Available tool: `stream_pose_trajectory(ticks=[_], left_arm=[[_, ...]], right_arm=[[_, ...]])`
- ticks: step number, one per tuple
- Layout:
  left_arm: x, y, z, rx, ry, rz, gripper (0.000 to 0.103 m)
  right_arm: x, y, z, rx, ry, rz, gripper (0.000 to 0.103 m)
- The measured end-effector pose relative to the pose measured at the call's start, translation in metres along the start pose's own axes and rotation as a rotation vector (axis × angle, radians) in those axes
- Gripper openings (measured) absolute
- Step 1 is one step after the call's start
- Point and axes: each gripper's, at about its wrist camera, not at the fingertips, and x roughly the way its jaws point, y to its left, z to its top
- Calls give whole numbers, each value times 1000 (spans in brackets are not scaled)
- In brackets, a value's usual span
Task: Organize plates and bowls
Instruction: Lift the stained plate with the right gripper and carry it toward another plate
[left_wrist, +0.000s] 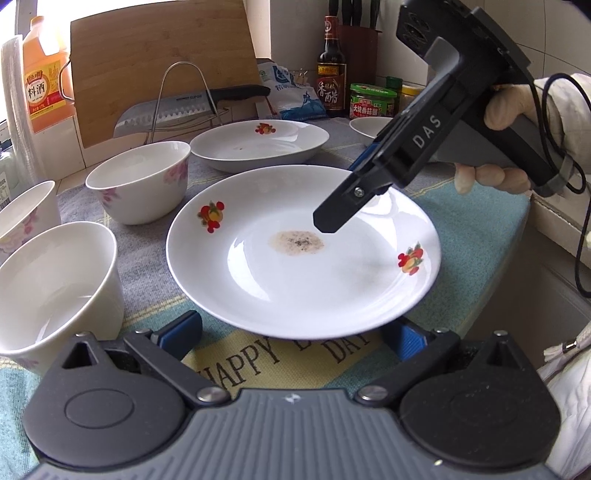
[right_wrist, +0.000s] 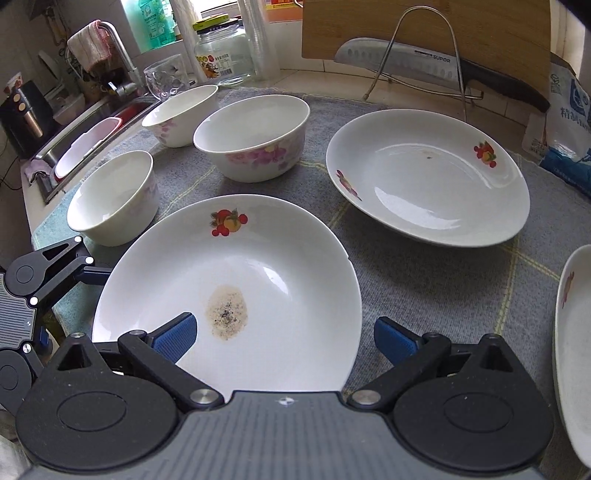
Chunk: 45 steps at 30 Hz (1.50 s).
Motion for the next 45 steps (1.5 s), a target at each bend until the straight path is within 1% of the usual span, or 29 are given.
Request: stream_pose_trajectory(ticks=[4, 7, 9, 10, 14, 17, 20, 27, 32, 35, 38, 40, 45], left_arm=[[0, 1, 1, 2, 4, -3, 103], [1, 1, 2, 2, 11, -3, 103], [1, 0, 2, 8, 14, 0, 103], [1, 0, 3, 9, 15, 3, 103], [1, -4, 5, 24, 20, 19, 103], [1, -7, 7, 51, 21, 33, 103], [1, -8, 7, 76, 17, 30, 103], [2, -1, 5, 84, 5, -23, 102], [0, 1, 3, 91, -3, -34, 101], [0, 2, 4, 89, 1, -35, 101], [1, 1, 6, 82, 14, -32, 101], [1, -2, 6, 87, 10, -28, 101], [2, -4, 7, 81, 19, -15, 101]], right_arm=[[4, -9, 12, -12, 13, 72, 101], [8, -15, 17, -11, 32, 120, 96], [11, -19, 19, -9, 45, 158, 90], [12, -20, 20, -12, 50, 173, 90], [13, -22, 24, -41, 68, 207, 89], [14, -25, 27, -32, 86, 231, 89], [15, -26, 31, -8, 101, 235, 89], [16, -26, 33, 80, 115, 195, 89], [17, -28, 34, 132, 120, 190, 89], [17, -27, 34, 128, 127, 191, 89], [15, -29, 34, 131, 151, 209, 89], [13, -31, 32, 112, 166, 222, 89], [14, -38, 31, 116, 155, 265, 90]])
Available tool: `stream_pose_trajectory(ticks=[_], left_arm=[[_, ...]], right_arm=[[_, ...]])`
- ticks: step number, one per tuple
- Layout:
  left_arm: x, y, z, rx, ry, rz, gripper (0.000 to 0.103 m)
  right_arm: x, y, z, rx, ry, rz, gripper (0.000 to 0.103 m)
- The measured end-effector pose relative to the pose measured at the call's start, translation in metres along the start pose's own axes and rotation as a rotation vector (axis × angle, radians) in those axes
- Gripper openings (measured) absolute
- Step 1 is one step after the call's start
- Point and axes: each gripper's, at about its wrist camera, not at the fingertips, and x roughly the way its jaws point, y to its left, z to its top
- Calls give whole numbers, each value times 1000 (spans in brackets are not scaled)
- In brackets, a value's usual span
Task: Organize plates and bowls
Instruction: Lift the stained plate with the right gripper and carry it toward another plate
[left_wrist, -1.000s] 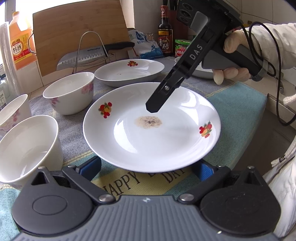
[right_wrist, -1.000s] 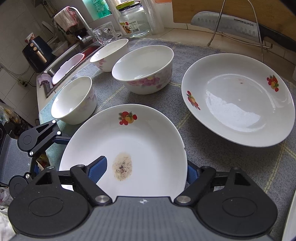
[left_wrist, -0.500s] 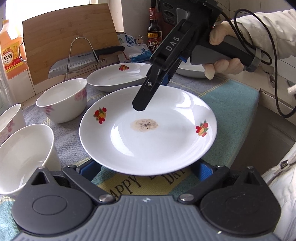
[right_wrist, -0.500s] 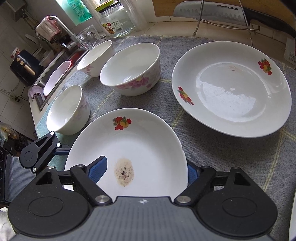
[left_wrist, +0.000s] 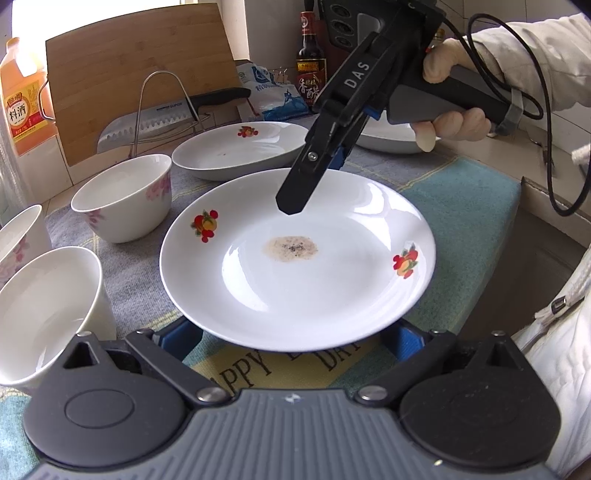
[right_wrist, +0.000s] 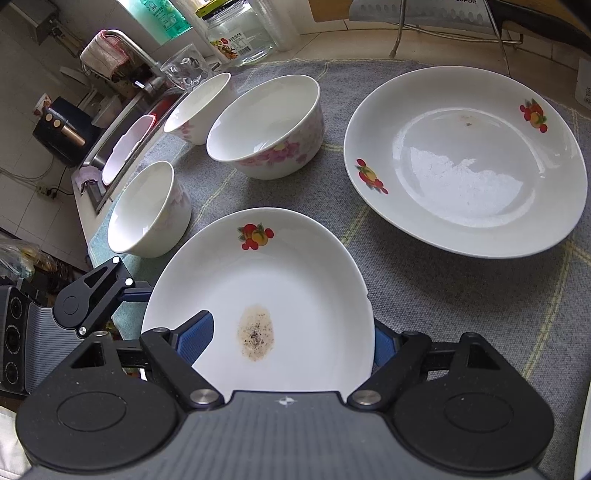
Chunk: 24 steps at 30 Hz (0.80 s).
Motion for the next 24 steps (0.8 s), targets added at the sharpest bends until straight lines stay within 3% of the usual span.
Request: stream_pose_trajectory(ticks=[24], left_arm=[[-5, -2, 19, -2, 39, -22, 101]], right_arm=[[-20, 7, -7, 14, -70, -23, 94]])
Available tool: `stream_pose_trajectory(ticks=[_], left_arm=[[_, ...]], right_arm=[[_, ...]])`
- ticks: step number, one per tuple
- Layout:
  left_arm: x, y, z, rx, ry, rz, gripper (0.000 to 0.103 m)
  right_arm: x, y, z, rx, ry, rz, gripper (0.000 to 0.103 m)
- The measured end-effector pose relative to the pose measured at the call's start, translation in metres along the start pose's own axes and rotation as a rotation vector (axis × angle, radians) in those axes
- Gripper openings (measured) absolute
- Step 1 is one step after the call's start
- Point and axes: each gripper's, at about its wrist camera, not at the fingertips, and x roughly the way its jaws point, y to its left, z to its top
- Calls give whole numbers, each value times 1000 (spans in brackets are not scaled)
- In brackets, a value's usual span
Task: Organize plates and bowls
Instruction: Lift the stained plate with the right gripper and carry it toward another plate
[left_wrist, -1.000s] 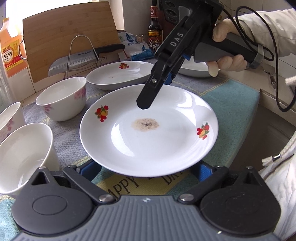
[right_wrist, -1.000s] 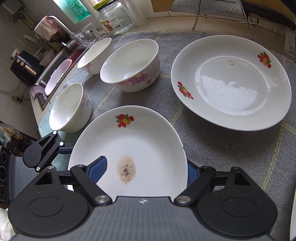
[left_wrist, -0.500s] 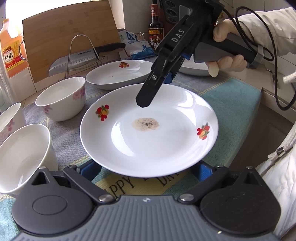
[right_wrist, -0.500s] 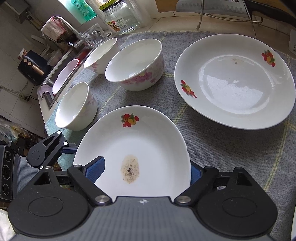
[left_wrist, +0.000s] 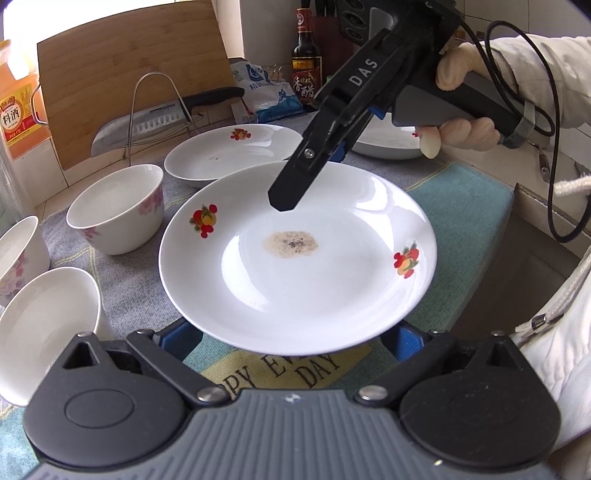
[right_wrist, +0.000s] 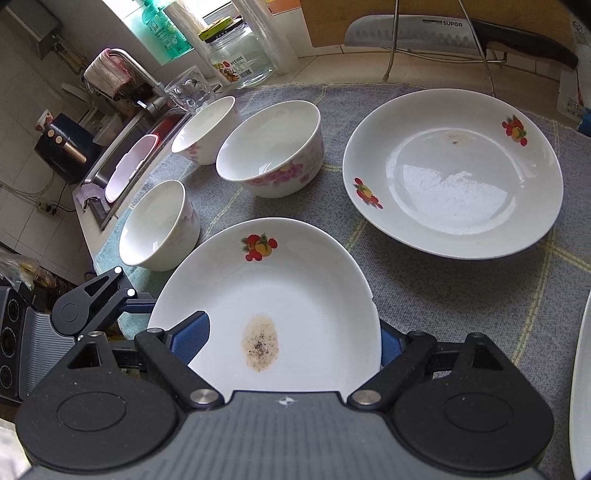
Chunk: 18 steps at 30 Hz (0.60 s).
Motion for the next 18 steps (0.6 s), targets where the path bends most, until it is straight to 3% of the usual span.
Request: stream_pose_trajectory(ticks=[18], left_arm=[[11, -16, 44, 81, -13, -60, 101]], right_arm=[[-50, -23, -16, 35, -93, -59, 94]])
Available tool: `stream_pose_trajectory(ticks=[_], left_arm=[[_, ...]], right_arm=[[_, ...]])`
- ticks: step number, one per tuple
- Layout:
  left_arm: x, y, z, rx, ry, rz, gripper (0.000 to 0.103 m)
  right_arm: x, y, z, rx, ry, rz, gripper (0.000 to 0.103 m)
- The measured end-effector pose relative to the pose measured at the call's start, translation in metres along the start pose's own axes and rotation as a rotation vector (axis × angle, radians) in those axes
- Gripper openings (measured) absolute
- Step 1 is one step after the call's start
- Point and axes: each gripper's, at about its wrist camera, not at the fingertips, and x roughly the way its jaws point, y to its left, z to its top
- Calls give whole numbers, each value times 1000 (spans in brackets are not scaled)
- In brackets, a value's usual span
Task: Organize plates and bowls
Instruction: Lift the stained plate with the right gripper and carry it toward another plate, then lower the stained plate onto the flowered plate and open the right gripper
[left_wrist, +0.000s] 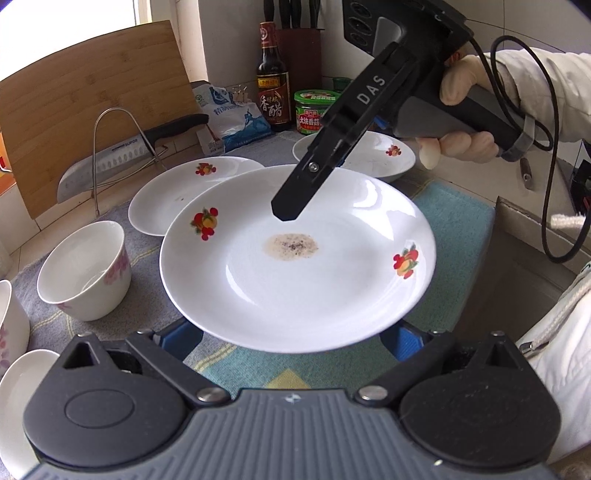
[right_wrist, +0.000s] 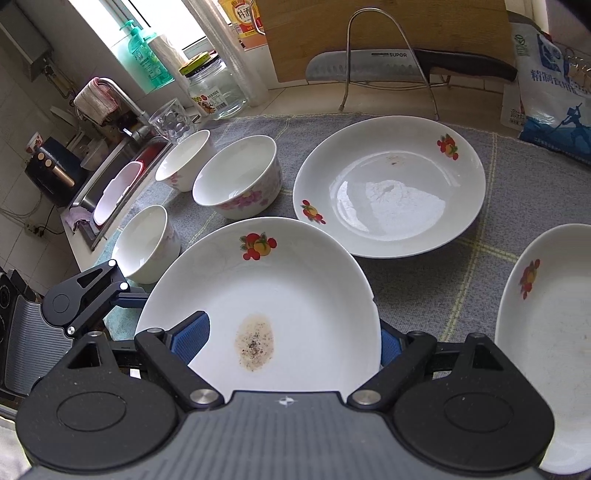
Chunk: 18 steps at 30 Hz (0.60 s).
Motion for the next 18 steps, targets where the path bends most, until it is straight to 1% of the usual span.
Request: stream_pose_trajectory(ticks=[8, 18], left_arm=[[23, -18, 23, 25, -8, -39, 101], [62, -34, 62, 56, -34, -96, 101]], right_arm=[[-30, -29, -10, 34, -49, -34, 94], [-64, -75, -20, 77, -98, -101, 94]])
